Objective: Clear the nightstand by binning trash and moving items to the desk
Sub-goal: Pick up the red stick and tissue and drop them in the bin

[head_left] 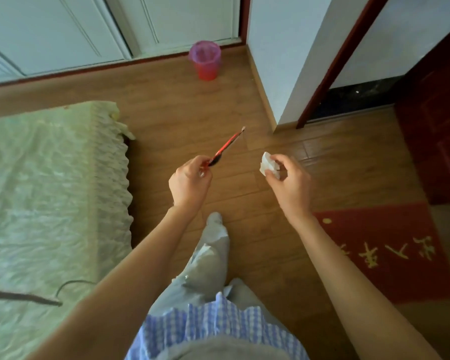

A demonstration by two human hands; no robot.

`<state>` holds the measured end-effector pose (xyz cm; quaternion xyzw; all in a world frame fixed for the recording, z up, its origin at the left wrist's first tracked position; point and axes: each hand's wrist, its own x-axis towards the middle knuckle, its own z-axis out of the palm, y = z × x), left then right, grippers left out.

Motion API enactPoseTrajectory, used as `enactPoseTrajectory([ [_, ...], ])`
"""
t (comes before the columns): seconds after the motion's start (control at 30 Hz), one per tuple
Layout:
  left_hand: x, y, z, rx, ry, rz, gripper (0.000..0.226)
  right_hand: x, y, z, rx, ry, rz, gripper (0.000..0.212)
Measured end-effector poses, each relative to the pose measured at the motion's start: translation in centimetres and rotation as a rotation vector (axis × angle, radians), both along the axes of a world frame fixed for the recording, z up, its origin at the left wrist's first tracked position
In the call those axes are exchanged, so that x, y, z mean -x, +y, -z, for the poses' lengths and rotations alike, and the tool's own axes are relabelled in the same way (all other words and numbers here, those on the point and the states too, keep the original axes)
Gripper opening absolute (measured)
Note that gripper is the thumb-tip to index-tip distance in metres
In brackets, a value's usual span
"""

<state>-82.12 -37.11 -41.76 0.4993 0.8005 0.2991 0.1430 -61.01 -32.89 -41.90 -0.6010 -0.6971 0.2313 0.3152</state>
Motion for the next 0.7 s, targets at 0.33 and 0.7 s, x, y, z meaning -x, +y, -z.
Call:
enactPoseTrajectory([
  [0.33,8.4,14.1,-0.3,-0.039,0.014,-0.022,0.018,7.5,15.6,-1.1,-0.021,-0.019,-0.05,0.035],
  [0.7,12.9,29.6,0.9,-0.014,0.016,-0.107,0.011,12.8,33.0,0.0,0.004,-0.036,-0.165,0.036],
])
